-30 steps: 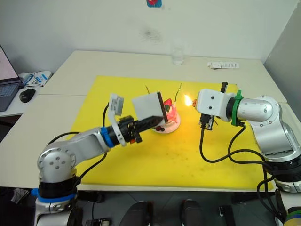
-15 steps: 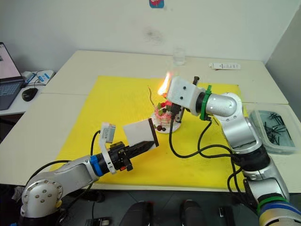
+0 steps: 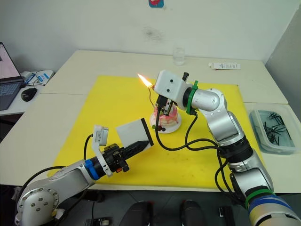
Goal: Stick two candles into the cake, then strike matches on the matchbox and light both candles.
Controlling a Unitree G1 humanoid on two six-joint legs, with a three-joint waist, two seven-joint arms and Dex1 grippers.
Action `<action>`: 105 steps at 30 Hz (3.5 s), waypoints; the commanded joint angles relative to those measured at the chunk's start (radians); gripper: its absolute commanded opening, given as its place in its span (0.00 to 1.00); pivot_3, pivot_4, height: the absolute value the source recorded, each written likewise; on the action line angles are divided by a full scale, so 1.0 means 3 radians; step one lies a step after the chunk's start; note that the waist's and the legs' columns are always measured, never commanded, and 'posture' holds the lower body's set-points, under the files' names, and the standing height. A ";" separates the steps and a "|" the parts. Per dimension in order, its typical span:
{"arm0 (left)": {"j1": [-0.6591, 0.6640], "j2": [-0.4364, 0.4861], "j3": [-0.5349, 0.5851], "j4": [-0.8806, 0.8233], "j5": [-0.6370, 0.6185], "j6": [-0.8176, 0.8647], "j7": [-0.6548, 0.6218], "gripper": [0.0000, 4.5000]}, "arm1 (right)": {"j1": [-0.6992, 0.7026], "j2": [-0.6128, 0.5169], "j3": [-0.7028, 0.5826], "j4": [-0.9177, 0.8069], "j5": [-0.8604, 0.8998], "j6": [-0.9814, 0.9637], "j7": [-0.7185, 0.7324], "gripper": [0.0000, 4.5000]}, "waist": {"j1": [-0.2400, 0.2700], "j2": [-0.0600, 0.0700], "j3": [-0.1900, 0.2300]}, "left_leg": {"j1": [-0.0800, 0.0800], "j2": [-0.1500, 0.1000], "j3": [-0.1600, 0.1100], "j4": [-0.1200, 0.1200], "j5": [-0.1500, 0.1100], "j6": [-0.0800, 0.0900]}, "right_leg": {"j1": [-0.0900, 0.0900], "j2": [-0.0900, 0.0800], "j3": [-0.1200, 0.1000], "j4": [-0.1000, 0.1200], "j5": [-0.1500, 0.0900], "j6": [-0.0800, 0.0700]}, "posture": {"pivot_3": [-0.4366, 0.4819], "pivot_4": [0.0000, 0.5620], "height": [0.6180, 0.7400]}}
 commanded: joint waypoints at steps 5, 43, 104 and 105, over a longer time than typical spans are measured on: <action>-0.0022 0.0031 -0.0007 -0.0140 -0.0125 -0.0111 0.0057 0.00 | -0.0104 0.0041 -0.0006 0.0067 -0.0058 -0.0131 -0.0085 0.01 | 0.0000 0.0000 0.0000 | 0.0000 -0.0001 0.0001 0.0000 0.0000 0.0000 | 0.0000 0.0000 0.0001 0.0000 0.0000 0.0000 | 0.48 0.27 1.00; -0.0079 0.0098 -0.0077 -0.0074 -0.0096 -0.0185 0.0037 0.00 | -0.0174 0.0104 0.0008 0.0302 -0.0162 -0.0306 -0.0062 0.01 | -0.0001 0.0001 0.0001 | -0.0002 0.0001 0.0001 -0.0005 0.0000 0.0000 | -0.0003 0.0000 0.0000 -0.0002 -0.0002 -0.0002 | 0.48 0.27 1.00; -0.0722 -0.0013 -0.0661 0.0007 0.0656 -0.0196 -0.0838 0.00 | 0.1708 -0.1641 -0.2165 0.0803 0.0257 0.0745 -0.0594 0.01 | -0.0006 0.0004 0.0002 | -0.0006 -0.0002 0.0003 -0.0010 -0.0001 0.0000 | -0.0005 0.0007 0.0005 -0.0014 -0.0002 0.0001 | 0.48 0.27 1.00; -0.0716 -0.0013 -0.0659 0.0001 0.0654 -0.0194 -0.0828 0.00 | 0.1688 -0.1643 -0.2170 0.0861 0.0265 0.0711 -0.0606 0.05 | -0.0005 0.0004 0.0002 | -0.0006 -0.0002 0.0002 -0.0011 -0.0001 0.0000 | -0.0005 0.0007 0.0004 -0.0014 -0.0002 0.0001 | 0.48 0.27 1.00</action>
